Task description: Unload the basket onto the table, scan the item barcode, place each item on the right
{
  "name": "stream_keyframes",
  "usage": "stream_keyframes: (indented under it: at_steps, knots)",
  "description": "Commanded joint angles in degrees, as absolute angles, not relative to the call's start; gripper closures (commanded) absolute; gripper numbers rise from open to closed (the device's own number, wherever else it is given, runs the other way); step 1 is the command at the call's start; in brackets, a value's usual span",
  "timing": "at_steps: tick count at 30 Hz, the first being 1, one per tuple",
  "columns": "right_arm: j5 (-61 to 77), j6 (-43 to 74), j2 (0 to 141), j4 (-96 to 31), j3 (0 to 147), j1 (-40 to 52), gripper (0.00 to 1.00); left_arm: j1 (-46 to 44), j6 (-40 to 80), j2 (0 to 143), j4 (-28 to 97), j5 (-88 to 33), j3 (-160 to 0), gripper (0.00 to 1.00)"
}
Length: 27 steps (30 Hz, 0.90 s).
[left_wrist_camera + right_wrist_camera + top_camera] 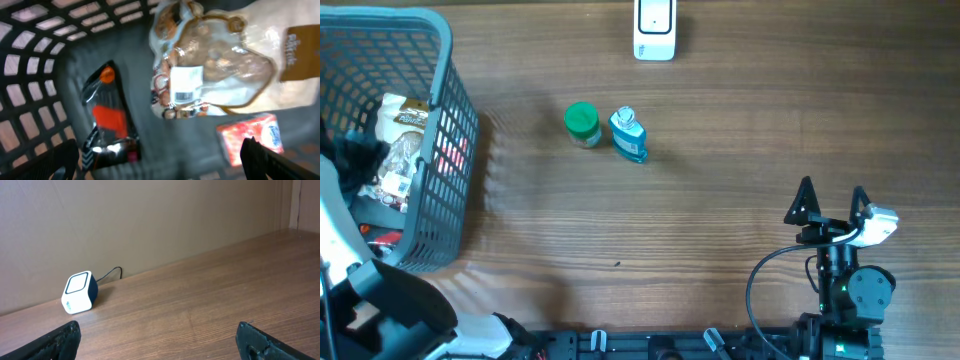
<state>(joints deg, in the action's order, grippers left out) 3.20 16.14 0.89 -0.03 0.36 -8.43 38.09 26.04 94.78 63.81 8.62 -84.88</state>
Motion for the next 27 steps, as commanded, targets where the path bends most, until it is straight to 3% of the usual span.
stream_keyframes:
  at_steps: [1,11,27]
  knots:
    - [3.9,15.2,0.4,0.1,0.3,-8.3,0.00,40.5,27.3,91.8,60.6,11.1,-77.5,0.00]
    - [3.9,15.2,0.4,0.1,0.3,-8.3,0.00,45.5,27.4,91.8,46.6,9.5,-60.3,0.00]
    - [3.9,15.2,0.4,0.1,0.3,-8.3,0.00,45.5,27.5,91.8,30.7,8.2,-49.5,0.00]
